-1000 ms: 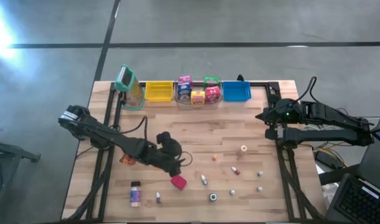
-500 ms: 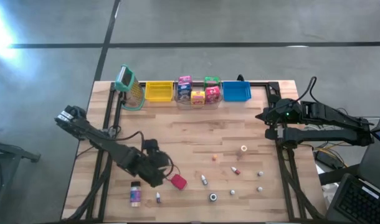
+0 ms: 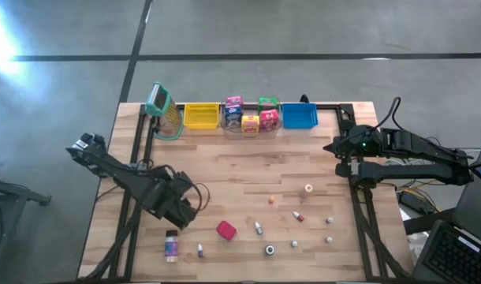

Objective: Pick & Place Kitchen Items
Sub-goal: Put the brown seasoning bag into the yellow bin

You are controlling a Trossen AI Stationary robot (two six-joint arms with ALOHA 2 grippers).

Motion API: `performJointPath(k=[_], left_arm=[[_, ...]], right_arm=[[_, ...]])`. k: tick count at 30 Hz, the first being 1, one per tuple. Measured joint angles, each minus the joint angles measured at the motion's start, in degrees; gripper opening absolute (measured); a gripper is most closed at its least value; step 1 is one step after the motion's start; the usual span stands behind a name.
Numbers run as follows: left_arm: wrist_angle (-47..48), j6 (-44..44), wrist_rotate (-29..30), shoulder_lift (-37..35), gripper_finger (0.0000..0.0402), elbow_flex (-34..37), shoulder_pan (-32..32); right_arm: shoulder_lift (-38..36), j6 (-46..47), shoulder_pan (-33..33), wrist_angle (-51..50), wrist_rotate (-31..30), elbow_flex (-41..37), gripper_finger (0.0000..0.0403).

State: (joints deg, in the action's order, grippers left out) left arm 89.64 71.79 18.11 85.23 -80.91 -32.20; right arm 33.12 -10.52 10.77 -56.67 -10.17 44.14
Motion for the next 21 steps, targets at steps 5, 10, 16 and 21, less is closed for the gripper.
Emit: performJointPath(k=[5,10,16,21], left_arm=[[0.30,1.78,-5.70,-0.65,0.0298,4.72,0.14],[0.40,5.00,-8.30,-4.43,0.0298,10.36,0.10],[-0.06,9.89,-11.40,-10.39,0.0298,16.12,-0.01],[-4.74,10.50,-15.24,-13.46,0.0298,20.47,-0.30]], right_arm=[[0.00,0.00,0.01,-0.01,-0.01,0.00,0.0008],[0.00,0.00,0.00,-0.01,0.01,-0.01,0.0008],[0.00,0.00,0.01,0.01,0.01,-0.02,0.0008],[0.00,0.00,0.00,0.00,0.01,0.00,0.0008]])
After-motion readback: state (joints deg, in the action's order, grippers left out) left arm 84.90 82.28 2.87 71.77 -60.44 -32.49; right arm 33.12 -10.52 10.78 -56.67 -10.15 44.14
